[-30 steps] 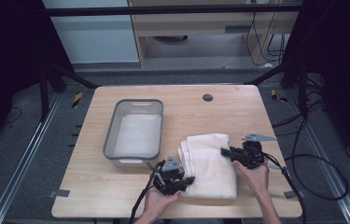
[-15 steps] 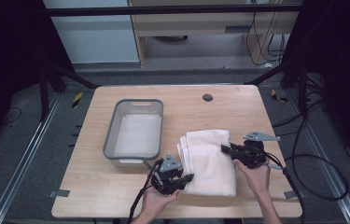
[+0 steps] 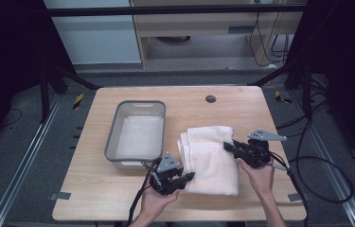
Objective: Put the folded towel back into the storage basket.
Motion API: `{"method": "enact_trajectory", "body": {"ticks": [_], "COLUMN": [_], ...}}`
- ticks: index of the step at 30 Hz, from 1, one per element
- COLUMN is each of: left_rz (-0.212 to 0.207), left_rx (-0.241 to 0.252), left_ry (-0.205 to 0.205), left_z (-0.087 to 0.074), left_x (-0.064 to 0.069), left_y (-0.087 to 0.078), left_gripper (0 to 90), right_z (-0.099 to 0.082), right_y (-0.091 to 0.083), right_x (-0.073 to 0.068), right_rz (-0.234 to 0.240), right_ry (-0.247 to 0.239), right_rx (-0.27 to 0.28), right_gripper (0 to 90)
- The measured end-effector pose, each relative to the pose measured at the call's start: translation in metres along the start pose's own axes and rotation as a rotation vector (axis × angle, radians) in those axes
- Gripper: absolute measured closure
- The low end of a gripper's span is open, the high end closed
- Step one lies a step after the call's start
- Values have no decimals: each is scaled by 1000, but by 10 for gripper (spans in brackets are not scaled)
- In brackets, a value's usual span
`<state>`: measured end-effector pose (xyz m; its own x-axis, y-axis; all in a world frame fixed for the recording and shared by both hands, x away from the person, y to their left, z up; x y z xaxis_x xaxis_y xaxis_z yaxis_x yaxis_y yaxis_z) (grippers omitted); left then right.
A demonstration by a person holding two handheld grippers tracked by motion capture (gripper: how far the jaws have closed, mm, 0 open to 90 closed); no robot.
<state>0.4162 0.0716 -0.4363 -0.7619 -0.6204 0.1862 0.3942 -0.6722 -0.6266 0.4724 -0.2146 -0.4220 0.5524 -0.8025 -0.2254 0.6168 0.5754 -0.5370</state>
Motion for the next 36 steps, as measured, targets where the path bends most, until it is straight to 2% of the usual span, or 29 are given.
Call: {"method": "enact_trajectory", "body": {"ticks": [7,19,28,36], "left_rz": [5,28,35,45], "left_rx": [23,64,89,134], "left_ry": [-4,9,5,-15], "left_z": [5,17,24,29], "left_x": [-2,-5,-16,-25], "left_y": [-8,-27,-41,-58], "left_gripper": [702,702,702,702], "right_z": [9,26,41,59], "right_y": [-3,-5,-2,1], "right_x": [-6,-14,-22,-34], "right_rz": [-8,-1,-5,-2], "right_ry": [-23,-28,-37,-60], "right_rx": [22,62,81,100], "right_gripper": [713,712,712,712]}}
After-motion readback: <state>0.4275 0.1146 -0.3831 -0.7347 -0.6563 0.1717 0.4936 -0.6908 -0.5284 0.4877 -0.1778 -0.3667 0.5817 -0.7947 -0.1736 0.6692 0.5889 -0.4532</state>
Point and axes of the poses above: each handheld gripper's, and its own axes: y roughly forward along the jaws, z roughly out of its top, x roughly to its right, the point moved 1 cm from there along y, roughly forward along the jaws, and after that the axes turned 6 degrees about -x, right-handed, at the moved point
